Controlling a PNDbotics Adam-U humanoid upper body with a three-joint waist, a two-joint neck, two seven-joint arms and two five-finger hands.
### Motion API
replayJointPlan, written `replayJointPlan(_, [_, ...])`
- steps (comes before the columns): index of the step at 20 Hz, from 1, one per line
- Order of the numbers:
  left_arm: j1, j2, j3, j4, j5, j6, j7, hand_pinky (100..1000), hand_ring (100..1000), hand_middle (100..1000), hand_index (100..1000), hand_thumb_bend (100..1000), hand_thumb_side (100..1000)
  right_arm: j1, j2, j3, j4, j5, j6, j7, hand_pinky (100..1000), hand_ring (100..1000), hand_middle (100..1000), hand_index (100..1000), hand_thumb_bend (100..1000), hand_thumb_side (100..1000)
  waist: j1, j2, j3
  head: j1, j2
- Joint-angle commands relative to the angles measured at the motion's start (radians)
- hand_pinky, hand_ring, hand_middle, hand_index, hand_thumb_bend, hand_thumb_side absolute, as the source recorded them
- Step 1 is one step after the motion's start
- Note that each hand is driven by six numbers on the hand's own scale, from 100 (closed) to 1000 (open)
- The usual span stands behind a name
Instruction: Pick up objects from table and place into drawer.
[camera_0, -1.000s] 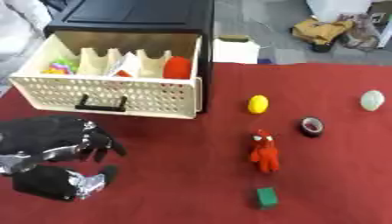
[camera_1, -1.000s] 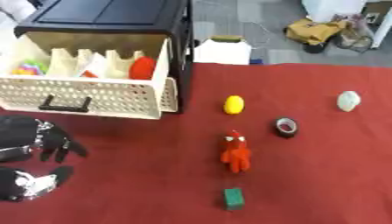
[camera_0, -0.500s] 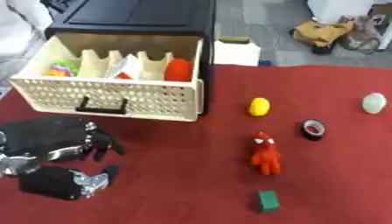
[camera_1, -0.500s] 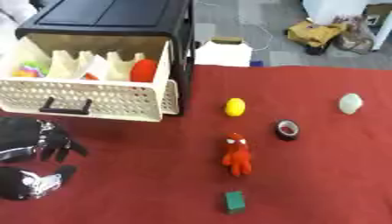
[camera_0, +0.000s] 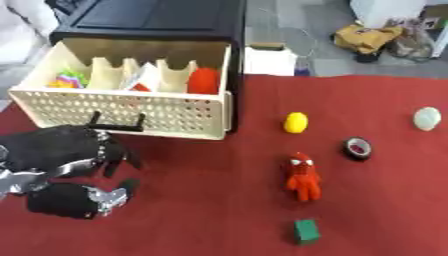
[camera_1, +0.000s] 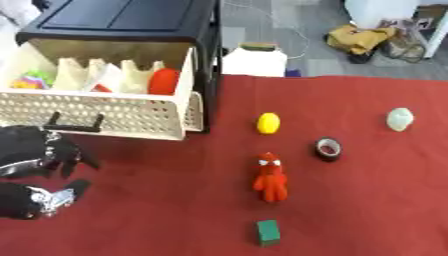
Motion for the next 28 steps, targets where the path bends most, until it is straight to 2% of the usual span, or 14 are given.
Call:
replayJointPlan(1, [-0.014,0.016,0.027,-0.012,-0.023,0.020,0.002,150,415,459,825,100,1000,-0.010,-0.018,-0.013,-0.014,-0.002,0.010,0.001,634,704,530,746,134,842,0.003,-0.014,-0.003,0.005,-0.012])
replayJointPlan(12, [-0.028,0.009,0.038,-0.012,-0.073,0.075,-0.019,156,426,466,825,100,1000,-0.009,-0.006,-0.018,-0.014,-0.004,0.020,0.003,632,703,529,740,138,825,0.006,-0.010,-0.012,0.013,-0.026])
replayJointPlan(18, [-0.041,-0.003,0.039,-0.007,-0.063,0.113,-0.047,162,443,483,837,100,1000,-0.010,0.003,-0.019,-0.014,-0.004,0.025,0.003,634,705,530,738,139,817,0.006,-0.005,-0.016,0.017,-0.032])
replayJointPlan(28, [-0.065,-0.021,0.045,0.024,-0.068,0.107,-0.047,170,455,490,865,100,1000,-0.009,0.014,-0.021,-0.014,-0.001,0.026,0.007,635,707,530,735,142,809,0.005,0.004,-0.020,0.021,-0.038])
